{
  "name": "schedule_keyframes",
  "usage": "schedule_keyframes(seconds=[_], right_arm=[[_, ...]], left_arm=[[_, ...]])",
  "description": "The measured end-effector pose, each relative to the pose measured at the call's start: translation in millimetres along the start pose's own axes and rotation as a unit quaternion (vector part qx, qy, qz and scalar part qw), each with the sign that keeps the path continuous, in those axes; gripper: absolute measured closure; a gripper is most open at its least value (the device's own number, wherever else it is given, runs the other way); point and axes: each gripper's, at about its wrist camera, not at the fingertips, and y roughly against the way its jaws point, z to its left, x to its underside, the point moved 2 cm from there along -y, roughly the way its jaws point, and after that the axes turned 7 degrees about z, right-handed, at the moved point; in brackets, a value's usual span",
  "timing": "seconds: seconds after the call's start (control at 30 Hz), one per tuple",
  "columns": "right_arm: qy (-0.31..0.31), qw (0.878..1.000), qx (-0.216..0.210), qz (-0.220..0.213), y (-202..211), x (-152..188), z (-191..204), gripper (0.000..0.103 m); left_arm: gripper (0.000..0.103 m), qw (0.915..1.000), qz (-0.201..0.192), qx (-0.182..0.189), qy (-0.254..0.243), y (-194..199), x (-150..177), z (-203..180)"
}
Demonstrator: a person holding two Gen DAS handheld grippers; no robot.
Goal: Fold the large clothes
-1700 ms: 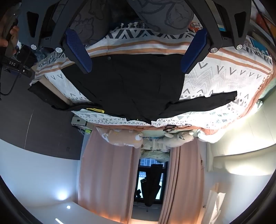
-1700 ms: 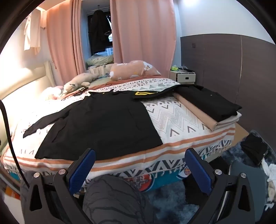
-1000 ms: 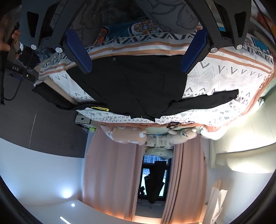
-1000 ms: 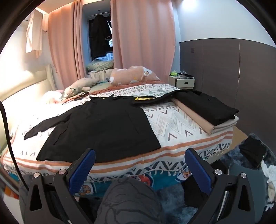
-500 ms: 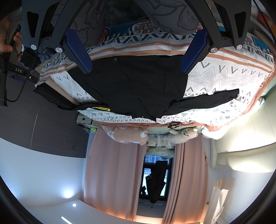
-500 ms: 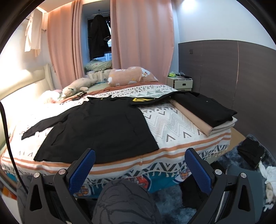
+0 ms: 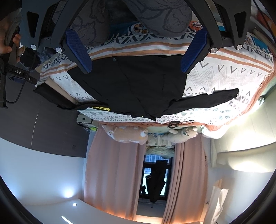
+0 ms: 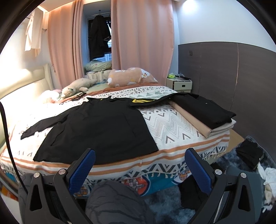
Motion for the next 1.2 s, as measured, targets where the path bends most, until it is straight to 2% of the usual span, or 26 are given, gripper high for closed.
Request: schedule_keyframes(seconds=[0.6, 0.97, 1.2], right_arm=[[0.004, 1.0, -0.01, -0.002, 4, -1, 8, 0.0], [-0.003, 1.0, -0.023, 0.012, -14, 4, 7, 0.0], [0.007, 1.0, -0.027, 0.011, -28, -5, 16, 0.0]], left_arm=[[0.001, 0.9999, -0.005, 0.002, 0.011, 6, 2, 6], [0.001, 0.9998, -0.003, -0.008, 0.017, 2, 3, 14], [0.001, 0.9995, -0.004, -0.019, 0.023, -7, -4, 24]])
